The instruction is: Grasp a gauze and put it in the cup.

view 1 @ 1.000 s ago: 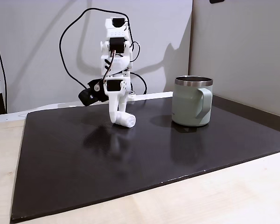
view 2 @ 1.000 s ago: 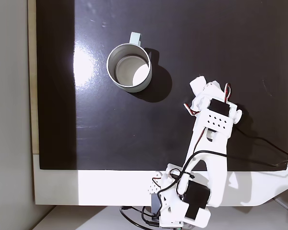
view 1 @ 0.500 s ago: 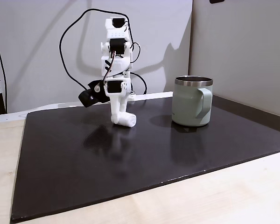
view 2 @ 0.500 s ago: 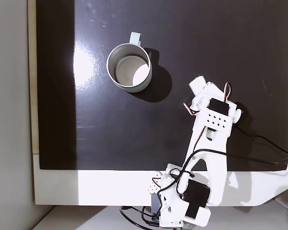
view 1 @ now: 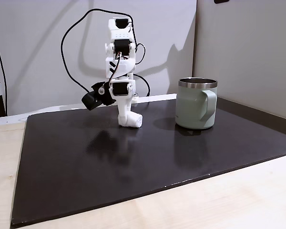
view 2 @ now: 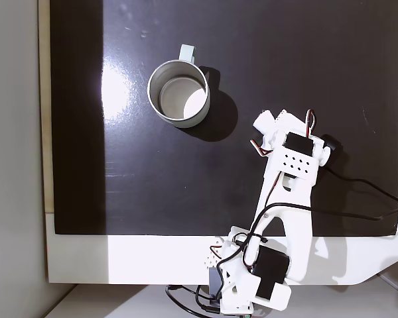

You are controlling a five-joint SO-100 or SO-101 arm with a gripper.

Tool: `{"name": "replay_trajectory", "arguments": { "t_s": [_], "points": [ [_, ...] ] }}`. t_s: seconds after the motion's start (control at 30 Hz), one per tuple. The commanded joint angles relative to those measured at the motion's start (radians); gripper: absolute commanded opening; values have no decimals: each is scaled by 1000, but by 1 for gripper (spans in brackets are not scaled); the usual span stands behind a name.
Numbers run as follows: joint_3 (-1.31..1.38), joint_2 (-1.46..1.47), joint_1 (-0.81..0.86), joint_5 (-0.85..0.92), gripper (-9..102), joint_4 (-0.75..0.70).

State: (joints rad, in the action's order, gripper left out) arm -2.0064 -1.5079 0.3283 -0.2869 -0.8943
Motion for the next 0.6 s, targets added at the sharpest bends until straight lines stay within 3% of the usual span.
{"name": "replay_trajectory", "arguments": {
  "t_s": [0.0,0.57],
  "points": [
    [14,-78,-14,3,1,-26],
    [385,-520,-127,-40,1,-549]
  ]
}}
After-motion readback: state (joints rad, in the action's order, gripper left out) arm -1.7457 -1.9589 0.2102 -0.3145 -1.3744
